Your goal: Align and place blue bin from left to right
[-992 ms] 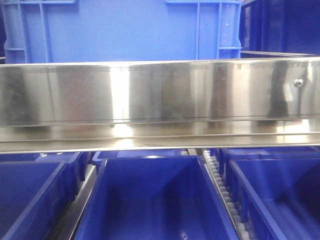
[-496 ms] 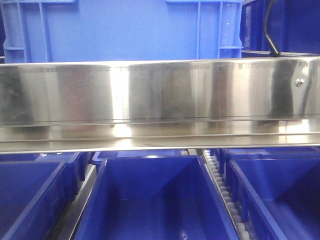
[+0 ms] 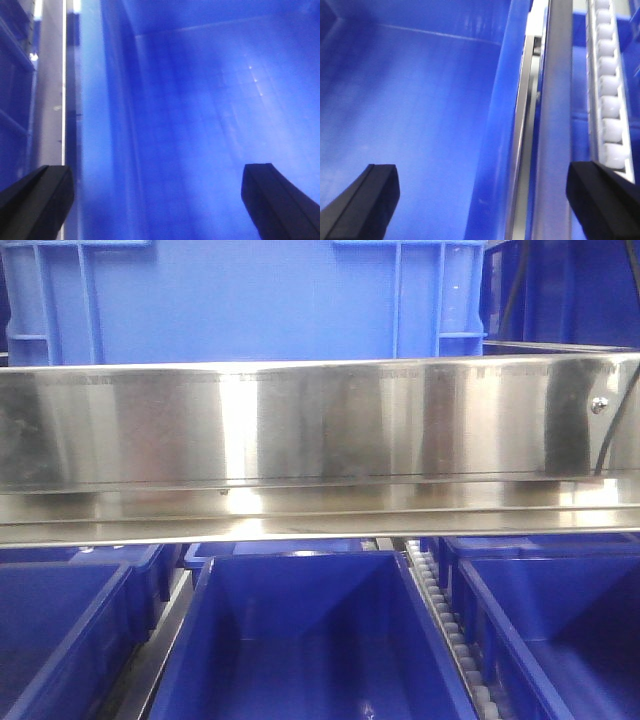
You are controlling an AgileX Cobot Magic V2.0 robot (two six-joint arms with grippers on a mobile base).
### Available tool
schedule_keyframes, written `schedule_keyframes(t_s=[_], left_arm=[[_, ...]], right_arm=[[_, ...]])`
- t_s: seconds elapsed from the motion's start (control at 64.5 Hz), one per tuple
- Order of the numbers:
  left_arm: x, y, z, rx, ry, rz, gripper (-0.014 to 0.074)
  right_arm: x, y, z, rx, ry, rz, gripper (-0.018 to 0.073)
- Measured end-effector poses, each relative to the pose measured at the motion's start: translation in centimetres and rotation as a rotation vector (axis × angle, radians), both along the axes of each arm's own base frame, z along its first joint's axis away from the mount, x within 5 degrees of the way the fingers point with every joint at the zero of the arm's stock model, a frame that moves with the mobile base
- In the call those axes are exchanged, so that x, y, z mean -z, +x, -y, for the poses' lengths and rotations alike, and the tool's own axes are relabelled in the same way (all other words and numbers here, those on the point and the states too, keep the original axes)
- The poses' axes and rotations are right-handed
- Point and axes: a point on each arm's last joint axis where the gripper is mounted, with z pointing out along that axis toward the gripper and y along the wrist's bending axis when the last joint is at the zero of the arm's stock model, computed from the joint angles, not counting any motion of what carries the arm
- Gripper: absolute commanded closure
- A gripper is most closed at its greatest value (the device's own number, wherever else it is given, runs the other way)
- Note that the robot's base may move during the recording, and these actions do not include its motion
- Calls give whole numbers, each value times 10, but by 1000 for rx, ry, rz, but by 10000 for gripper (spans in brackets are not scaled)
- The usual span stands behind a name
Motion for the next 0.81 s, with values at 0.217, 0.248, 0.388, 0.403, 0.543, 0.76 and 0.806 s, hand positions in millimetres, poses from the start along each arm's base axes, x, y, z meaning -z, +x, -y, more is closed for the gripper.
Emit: schedule_keyframes(t_s=[0.217,0.248,0.388,0.403,0.543,0.76,0.806], left_arm=[[10,7,-3,-5,-44,-32,18],[11,9,-5,-8,-50,-36,18],[16,12,-6,-15,-55,-48,18],[16,12,-7,-16,-55,-48,18],[16,12,-8,-19,-55,-48,18],[16,13,-9,-21,-49,-47,18],[16,13,-9,-21,-47,-47,18]], right_arm=[[7,5,0,17,11,-17,-2],[7,5,0,18,13,-16,-2],[11,9,2,29,17,-22,-2],[11,9,2,29,17,-21,-2],[20,14,0,26,20,-40,-2],[30,20,-3,24,20,-62,16],[30,20,-3,24,20,-62,50]])
